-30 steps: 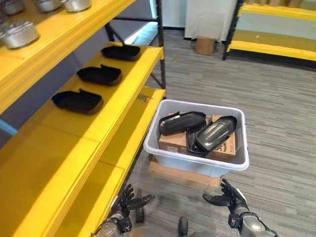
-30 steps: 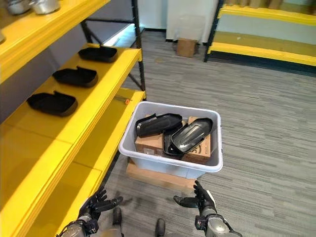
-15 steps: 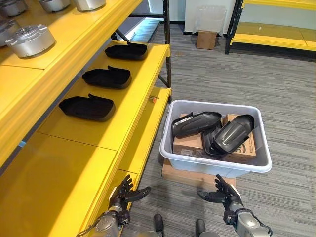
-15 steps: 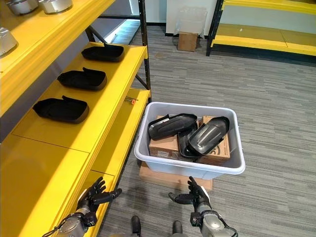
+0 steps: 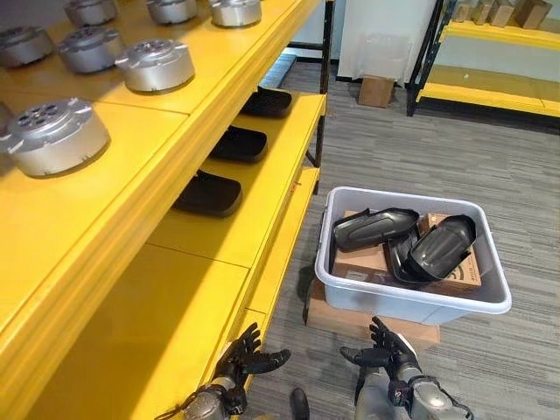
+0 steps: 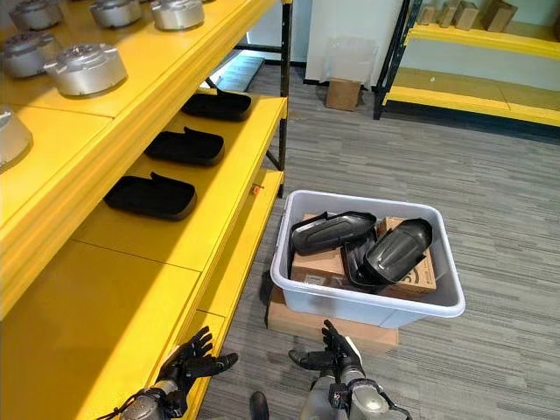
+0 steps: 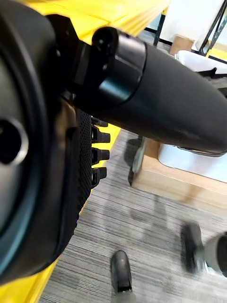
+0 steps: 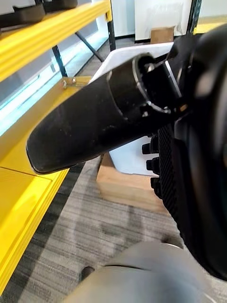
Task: Move parts from the plastic box to the shelf.
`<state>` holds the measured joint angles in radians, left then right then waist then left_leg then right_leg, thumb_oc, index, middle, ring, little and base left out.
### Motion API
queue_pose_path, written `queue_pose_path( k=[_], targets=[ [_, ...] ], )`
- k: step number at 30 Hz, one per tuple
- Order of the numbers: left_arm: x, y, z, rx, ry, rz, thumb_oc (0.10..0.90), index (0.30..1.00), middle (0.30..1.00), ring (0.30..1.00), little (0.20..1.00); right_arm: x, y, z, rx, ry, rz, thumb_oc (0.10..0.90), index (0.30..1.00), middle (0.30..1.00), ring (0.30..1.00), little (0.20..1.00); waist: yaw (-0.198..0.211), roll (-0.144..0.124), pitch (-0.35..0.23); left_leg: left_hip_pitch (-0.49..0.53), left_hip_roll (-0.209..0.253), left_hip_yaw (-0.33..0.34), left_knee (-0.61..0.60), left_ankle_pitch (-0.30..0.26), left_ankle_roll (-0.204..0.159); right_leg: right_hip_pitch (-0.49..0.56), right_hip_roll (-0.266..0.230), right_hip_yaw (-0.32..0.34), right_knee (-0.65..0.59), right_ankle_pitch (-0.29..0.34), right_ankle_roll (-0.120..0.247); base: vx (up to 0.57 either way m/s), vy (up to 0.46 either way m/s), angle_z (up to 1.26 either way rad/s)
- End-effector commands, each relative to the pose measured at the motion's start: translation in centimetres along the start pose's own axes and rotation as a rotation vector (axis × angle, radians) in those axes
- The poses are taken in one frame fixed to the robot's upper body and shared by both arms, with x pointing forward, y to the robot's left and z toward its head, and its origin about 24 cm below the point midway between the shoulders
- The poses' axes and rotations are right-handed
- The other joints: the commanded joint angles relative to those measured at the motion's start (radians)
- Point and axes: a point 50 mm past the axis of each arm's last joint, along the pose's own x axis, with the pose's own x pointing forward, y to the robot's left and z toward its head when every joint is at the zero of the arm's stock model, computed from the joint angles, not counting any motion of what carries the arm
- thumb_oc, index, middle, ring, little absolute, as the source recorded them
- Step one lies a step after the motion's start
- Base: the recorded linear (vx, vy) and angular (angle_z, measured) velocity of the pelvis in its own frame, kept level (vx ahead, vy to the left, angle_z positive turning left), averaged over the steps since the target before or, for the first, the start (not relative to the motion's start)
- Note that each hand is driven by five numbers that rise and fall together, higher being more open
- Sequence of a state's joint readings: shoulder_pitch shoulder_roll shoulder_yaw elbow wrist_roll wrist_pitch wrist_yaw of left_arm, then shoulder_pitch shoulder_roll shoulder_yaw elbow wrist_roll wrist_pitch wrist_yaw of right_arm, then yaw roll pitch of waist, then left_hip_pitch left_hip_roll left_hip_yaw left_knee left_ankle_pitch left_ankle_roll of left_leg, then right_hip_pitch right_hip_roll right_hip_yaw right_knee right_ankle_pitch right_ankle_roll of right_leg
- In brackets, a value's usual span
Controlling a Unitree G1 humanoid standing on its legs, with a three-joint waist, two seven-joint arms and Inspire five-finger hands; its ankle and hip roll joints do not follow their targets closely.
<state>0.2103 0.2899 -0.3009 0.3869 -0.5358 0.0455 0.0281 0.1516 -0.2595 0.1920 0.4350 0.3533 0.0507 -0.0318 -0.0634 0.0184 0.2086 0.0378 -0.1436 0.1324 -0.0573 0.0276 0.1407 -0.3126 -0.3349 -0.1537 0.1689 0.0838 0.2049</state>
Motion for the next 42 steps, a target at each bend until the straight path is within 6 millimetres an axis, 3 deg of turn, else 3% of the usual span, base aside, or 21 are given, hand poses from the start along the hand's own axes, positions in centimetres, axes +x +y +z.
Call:
queue_pose_path(
  k=[1, 4, 6, 9, 11, 16, 18, 19, 24, 27, 30, 31, 33, 34, 36, 38, 42],
  targets=[
    [-0.8, 5.2, 6.5, 0.031, -0.272, 0.198, 0.900, 1.000, 1.000, 1.000, 1.000, 0.5, 0.0, 4.6, -0.025, -0.206, 0.011, 0.900, 1.000, 1.000, 1.000, 1.000, -0.005, -0.023, 0.032, 0.062, 0.116, -0.074, 0.041, -0.128, -0.112, 0.087, -0.016, 0.003, -0.152, 0.192, 0.037, 0.19, -0.176, 0.04],
    [-0.8, 5.3, 6.0, 0.024, -0.263, 0.206, 0.900, 1.000, 1.000, 1.000, 1.000, 0.3, -0.1, 4.6, -0.031, -0.210, 0.007, 0.900, 1.000, 1.000, 1.000, 1.000, -0.007, -0.031, 0.017, 0.094, 0.129, -0.086, 0.031, -0.144, -0.133, 0.097, -0.024, 0.013, -0.202, 0.223, 0.051, 0.21, -0.192, 0.08],
    [-0.8, 5.3, 5.3, 0.010, -0.241, 0.211, 0.900, 1.000, 1.000, 1.000, 1.000, 0.1, -0.3, 4.1, -0.029, -0.191, 0.004, 0.900, 1.000, 1.000, 1.000, 1.000, 0.001, -0.046, -0.019, 0.133, 0.138, -0.099, 0.018, -0.166, -0.149, 0.143, -0.029, -0.017, -0.222, 0.229, 0.055, 0.26, -0.207, 0.19],
    [-0.9, 5.3, 4.9, -0.003, -0.230, 0.215, 0.900, 1.000, 1.000, 1.000, 1.000, 0.0, -0.5, 3.9, -0.033, -0.185, 0.002, 0.900, 1.000, 1.000, 1.000, 1.000, 0.001, -0.040, -0.045, 0.158, 0.164, -0.113, 0.006, -0.172, -0.166, 0.167, -0.017, -0.044, -0.214, 0.211, 0.053, 0.23, -0.211, 0.26],
    [-0.9, 5.3, 4.5, -0.032, -0.219, 0.221, 0.900, 1.000, 1.000, 1.000, 1.000, 0.0, -0.8, 4.3, -0.040, -0.200, -0.004, 0.900, 1.000, 1.000, 1.000, 1.000, -0.007, -0.013, -0.064, 0.166, 0.246, -0.129, 0.006, -0.160, -0.202, 0.176, 0.027, -0.073, -0.161, 0.096, 0.014, 0.28, -0.461, 0.36],
    [-0.8, 5.1, 4.8, -0.055, -0.235, 0.221, 0.900, 1.000, 1.000, 1.000, 1.000, 0.1, -0.7, 5.2, -0.043, -0.233, 0.011, 0.900, 1.000, 1.000, 1.000, 1.000, -0.014, 0.015, -0.077, 0.145, 0.321, -0.127, 0.032, -0.131, -0.233, 0.161, 0.088, -0.077, -0.108, 0.008, -0.028, 0.13, -0.272, 0.10],
    [-0.7, 4.8, 5.0, -0.066, -0.244, 0.211, 0.900, 1.000, 1.000, 1.000, 1.000, 0.2, -0.6, 5.7, -0.053, -0.250, 0.020, 0.900, 1.000, 1.000, 1.000, 1.000, -0.015, 0.034, -0.080, 0.129, 0.352, -0.129, 0.062, -0.076, -0.246, 0.156, 0.129, -0.072, -0.097, -0.027, -0.053, 0.11, -0.222, -0.05],
    [-0.7, 4.8, 5.0, -0.067, -0.244, 0.211, 0.900, 1.000, 1.000, 1.000, 1.000, 0.3, -0.6, 5.8, -0.053, -0.250, 0.020, 0.900, 1.000, 1.000, 1.000, 1.000, -0.015, 0.034, -0.081, 0.128, 0.354, -0.129, 0.062, -0.076, -0.247, 0.155, 0.130, -0.072, -0.096, -0.028, -0.053, 0.09, -0.194, -0.10],
    [-0.6, 4.5, 5.3, -0.083, -0.258, 0.203, 0.900, 1.000, 1.000, 1.000, 1.000, 0.3, -0.8, 6.5, -0.078, -0.273, 0.024, 0.900, 1.000, 1.000, 1.000, 1.000, -0.015, 0.064, -0.080, 0.093, 0.393, -0.146, 0.158, 0.082, -0.264, 0.146, 0.194, -0.056, -0.062, -0.099, -0.111, 0.14, -0.228, -0.07],
    [-0.6, 4.4, 5.2, -0.095, -0.256, 0.203, 0.900, 1.000, 1.000, 1.000, 1.000, 0.3, -0.9, 6.5, -0.088, -0.269, 0.025, 0.900, 1.000, 1.000, 1.000, 1.000, -0.002, 0.051, -0.062, 0.005, 0.373, -0.178, 0.324, 0.165, -0.258, 0.187, 0.216, -0.047, -0.092, -0.114, -0.144, 0.09, -0.212, 0.03],
    [-0.6, 4.2, 5.1, -0.097, -0.253, 0.195, 0.900, 1.000, 1.000, 1.000, 1.000, 0.1, -1.1, 6.7, -0.093, -0.279, 0.018, 0.900, 1.000, 1.000, 1.000, 1.000, 0.011, 0.020, -0.032, -0.086, 0.344, -0.175, 0.484, 0.177, -0.240, 0.231, 0.216, -0.054, -0.123, -0.127, -0.168, 0.05, -0.199, -0.01],
    [-0.6, 4.0, 5.2, -0.097, -0.257, 0.186, 0.900, 1.000, 1.000, 1.000, 1.000, 0.1, -1.3, 6.7, -0.096, -0.282, 0.012, 0.900, 1.000, 1.000, 1.000, 1.000, 0.016, 0.013, -0.020, -0.114, 0.337, -0.167, 0.483, 0.166, -0.237, 0.244, 0.212, -0.054, -0.134, -0.129, -0.168, 0.09, -0.114, 0.09],
    [-0.5, 3.8, 5.1, -0.095, -0.249, 0.176, 0.900, 1.000, 1.000, 1.000, 1.000, 0.0, -1.6, 6.6, -0.090, -0.277, 0.000, 0.900, 1.000, 1.000, 1.000, 1.000, 0.020, 0.012, -0.012, -0.133, 0.340, -0.137, 0.367, 0.118, -0.235, 0.269, 0.210, -0.052, -0.161, -0.127, -0.151, 0.13, 0.021, 0.13],
    [-0.4, 3.6, 5.0, -0.090, -0.244, 0.162, 0.900, 1.000, 1.000, 1.000, 1.000, -0.1, -1.8, 6.5, -0.086, -0.276, -0.017, 0.900, 1.000, 1.000, 1.000, 1.000, 0.016, 0.019, -0.017, -0.148, 0.360, -0.114, 0.193, 0.100, -0.249, 0.278, 0.210, -0.051, -0.185, -0.126, -0.132, 0.17, 0.099, 0.02],
    [-0.3, 3.5, 4.8, -0.072, -0.237, 0.159, 0.900, 1.000, 1.000, 1.000, 1.000, -0.2, -2.0, 6.3, -0.083, -0.277, -0.025, 0.900, 1.000, 1.000, 1.000, 1.000, 0.017, 0.025, -0.019, -0.165, 0.369, -0.099, 0.096, 0.120, -0.264, 0.291, 0.213, -0.046, -0.197, -0.132, -0.123, 0.12, 0.078, -0.01],
    [-0.2, 3.5, 4.8, -0.059, -0.237, 0.158, 0.900, 1.000, 1.000, 1.000, 1.000, -0.2, -2.1, 6.3, -0.084, -0.280, -0.034, 0.900, 1.000, 1.000, 1.000, 1.000, 0.020, 0.032, -0.017, -0.181, 0.368, -0.104, 0.066, 0.147, -0.274, 0.303, 0.216, -0.045, -0.203, -0.134, -0.119, 0.08, 0.054, 0.10],
    [-0.3, 3.3, 4.7, -0.064, -0.243, 0.143, 0.900, 1.000, 1.000, 1.000, 1.000, -0.2, -1.9, 5.8, -0.079, -0.262, -0.023, 0.900, 1.000, 1.000, 1.000, 1.000, 0.009, 0.048, -0.026, -0.120, 0.365, -0.102, 0.021, 0.113, -0.277, 0.329, 0.221, -0.018, -0.201, -0.139, -0.111, 0.12, 0.121, -0.36]
  ],
)
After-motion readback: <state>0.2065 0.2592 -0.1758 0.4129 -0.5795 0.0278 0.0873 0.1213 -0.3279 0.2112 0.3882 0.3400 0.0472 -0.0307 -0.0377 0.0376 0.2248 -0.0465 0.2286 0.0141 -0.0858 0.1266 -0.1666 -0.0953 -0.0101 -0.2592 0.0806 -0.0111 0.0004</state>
